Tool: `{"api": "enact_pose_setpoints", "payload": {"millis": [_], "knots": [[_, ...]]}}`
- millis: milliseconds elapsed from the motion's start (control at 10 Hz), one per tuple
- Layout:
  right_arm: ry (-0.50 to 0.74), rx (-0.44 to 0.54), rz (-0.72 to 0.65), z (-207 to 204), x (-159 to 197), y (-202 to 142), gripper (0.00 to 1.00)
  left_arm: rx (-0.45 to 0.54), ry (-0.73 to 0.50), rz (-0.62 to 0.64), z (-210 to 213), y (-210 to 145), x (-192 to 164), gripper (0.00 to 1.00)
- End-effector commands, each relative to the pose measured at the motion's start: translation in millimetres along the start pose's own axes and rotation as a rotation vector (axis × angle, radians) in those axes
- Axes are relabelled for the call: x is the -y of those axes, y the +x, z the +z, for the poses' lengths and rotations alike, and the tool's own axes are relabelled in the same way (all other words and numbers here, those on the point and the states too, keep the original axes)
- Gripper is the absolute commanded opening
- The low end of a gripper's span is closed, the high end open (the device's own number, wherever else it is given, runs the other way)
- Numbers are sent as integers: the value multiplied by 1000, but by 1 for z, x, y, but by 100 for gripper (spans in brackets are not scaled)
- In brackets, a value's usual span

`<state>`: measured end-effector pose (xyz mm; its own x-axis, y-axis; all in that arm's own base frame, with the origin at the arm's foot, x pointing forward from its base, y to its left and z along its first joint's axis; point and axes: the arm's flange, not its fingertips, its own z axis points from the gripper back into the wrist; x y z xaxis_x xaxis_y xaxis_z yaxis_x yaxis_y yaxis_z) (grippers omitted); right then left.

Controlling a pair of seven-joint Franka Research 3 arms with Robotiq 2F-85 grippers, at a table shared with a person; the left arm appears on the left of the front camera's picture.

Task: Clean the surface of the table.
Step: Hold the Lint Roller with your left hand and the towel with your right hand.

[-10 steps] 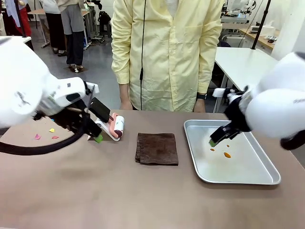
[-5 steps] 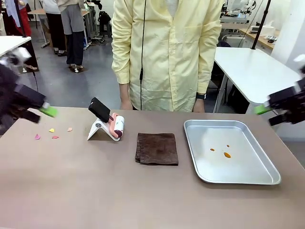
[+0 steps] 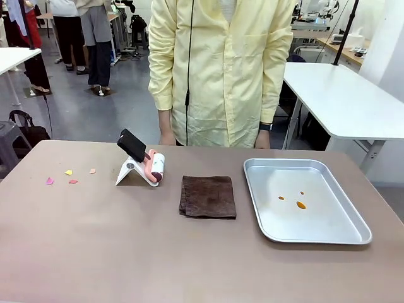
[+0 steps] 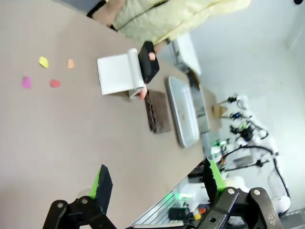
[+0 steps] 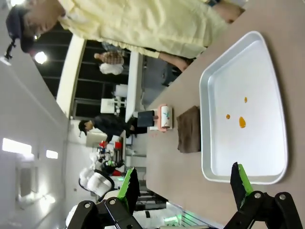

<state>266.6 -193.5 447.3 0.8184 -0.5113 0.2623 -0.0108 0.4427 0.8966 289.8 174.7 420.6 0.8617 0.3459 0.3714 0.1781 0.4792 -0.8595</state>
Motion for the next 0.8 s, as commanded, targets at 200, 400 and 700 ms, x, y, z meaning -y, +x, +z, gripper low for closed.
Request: {"api": "enact_pose_setpoints", "payload": {"millis": [200, 400, 700], "knots": [[12, 10, -34, 1, 15, -1, 100, 38, -49, 22, 2, -3, -12, 100], [12, 10, -34, 1, 15, -1, 100, 38, -49, 22, 2, -3, -12, 100], [-8, -4, -52, -1, 18, -3, 100, 38, -49, 22, 2, -3, -12, 100]]}}
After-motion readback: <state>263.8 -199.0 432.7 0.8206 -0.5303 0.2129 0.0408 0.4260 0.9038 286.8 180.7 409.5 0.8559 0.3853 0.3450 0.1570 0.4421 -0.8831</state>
